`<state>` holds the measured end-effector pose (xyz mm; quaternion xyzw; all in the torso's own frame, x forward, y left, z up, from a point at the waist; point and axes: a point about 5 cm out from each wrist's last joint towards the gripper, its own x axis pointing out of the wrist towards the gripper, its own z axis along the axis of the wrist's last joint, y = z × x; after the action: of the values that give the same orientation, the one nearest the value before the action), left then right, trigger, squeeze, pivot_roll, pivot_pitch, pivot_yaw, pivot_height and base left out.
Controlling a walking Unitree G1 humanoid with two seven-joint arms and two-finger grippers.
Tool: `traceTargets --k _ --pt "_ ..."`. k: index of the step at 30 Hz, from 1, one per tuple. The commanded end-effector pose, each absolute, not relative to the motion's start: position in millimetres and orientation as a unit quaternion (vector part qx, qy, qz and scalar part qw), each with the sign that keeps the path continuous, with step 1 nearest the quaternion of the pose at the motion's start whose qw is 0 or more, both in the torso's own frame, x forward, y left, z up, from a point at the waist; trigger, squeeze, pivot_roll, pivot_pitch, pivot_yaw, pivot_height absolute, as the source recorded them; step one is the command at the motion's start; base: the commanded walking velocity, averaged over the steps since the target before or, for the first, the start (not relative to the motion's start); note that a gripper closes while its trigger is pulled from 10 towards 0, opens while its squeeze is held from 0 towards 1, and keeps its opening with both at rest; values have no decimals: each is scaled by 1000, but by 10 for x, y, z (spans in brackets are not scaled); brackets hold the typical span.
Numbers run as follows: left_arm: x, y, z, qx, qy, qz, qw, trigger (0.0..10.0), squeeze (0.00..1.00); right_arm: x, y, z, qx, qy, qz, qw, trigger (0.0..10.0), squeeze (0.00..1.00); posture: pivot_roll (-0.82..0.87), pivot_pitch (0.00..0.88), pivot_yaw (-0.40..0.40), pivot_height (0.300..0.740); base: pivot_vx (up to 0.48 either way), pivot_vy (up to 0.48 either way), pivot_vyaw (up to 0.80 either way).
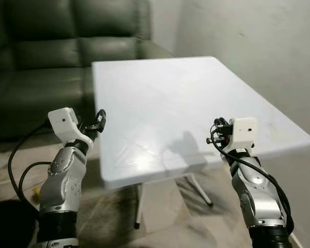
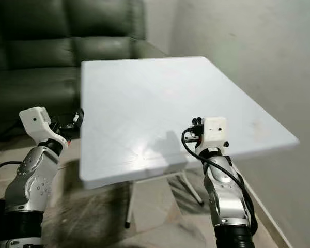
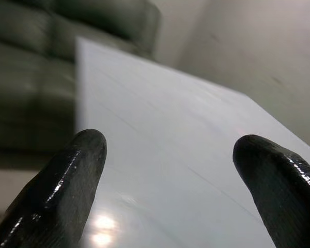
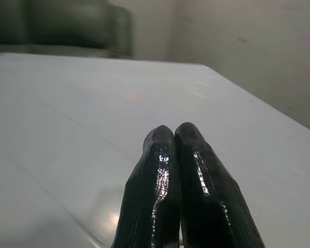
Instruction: Hang keys on a hook
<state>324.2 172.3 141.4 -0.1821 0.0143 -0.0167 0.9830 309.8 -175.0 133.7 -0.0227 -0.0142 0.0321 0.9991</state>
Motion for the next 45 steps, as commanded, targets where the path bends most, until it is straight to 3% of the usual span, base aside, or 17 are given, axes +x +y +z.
traceTargets --k 1,15,26,45 --pt "3254 1746 1412 -173 22 -9 985 10000 0 3119 -1730 1403 -22 -22 34 999 10000 0 -34 0 -62 740 0 0 -712" --pt "3256 1759 1441 -147 17 -11 989 10000 0 3134 -1689 1419 -26 -21 44 998 10000 0 -23 0 -62 740 0 0 -712" --pt "3346 1621 1486 -128 20 -44 991 10000 0 3189 -1582 1446 -26 -26 64 997 10000 0 -24 3 -52 740 0 0 -712" --pt "3310 1669 1466 -132 22 -7 991 10000 0 3151 -1614 1421 -19 -25 42 999 10000 0 -27 0 -45 740 0 0 -712"
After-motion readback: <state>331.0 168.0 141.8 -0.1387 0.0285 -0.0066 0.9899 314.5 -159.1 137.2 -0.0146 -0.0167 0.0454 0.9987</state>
